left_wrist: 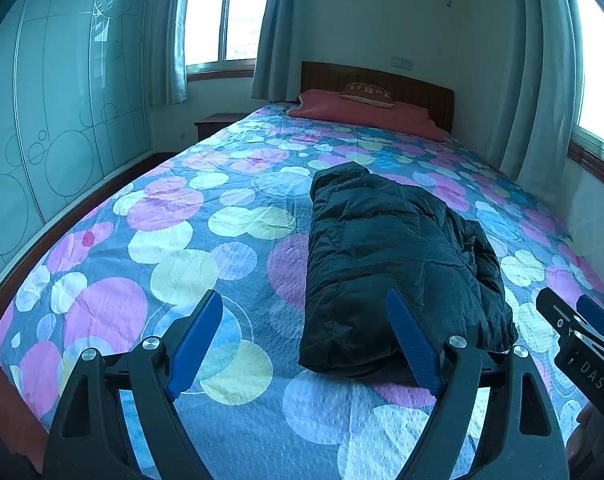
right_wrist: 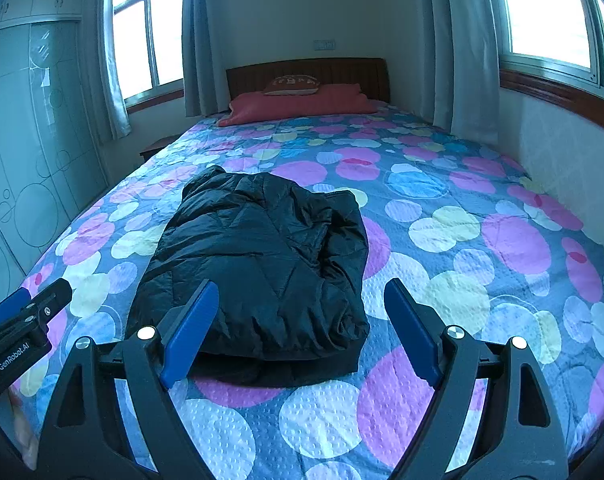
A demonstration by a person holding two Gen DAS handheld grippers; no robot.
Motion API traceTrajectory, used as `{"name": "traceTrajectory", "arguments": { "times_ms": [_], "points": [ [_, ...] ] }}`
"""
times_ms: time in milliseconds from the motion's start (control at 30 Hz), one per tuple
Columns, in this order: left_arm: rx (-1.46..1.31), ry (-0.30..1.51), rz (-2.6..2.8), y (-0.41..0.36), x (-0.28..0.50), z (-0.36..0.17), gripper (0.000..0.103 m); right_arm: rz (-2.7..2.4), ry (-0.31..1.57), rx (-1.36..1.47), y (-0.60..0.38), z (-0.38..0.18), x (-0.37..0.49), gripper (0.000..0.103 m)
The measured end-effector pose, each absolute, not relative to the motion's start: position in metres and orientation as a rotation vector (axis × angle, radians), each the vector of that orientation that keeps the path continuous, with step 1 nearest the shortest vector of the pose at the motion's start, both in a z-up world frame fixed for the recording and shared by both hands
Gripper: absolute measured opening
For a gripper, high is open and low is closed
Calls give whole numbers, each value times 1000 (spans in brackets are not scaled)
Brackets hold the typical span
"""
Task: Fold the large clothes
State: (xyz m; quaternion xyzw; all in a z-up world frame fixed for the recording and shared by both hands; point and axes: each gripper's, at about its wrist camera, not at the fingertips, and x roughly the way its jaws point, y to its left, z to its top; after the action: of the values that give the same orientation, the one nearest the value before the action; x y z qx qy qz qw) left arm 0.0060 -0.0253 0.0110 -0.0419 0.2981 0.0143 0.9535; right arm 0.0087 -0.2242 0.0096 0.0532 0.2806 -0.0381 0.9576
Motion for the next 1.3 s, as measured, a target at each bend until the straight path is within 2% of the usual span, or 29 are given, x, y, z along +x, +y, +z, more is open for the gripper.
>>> {"name": "traceTrajectory", "arguments": {
  "times_ms": [1300],
  "points": [
    [-69, 589, 14, -30, 4, 15, 83, -79, 569, 103, -220, 9, 8, 85]
  ]
}}
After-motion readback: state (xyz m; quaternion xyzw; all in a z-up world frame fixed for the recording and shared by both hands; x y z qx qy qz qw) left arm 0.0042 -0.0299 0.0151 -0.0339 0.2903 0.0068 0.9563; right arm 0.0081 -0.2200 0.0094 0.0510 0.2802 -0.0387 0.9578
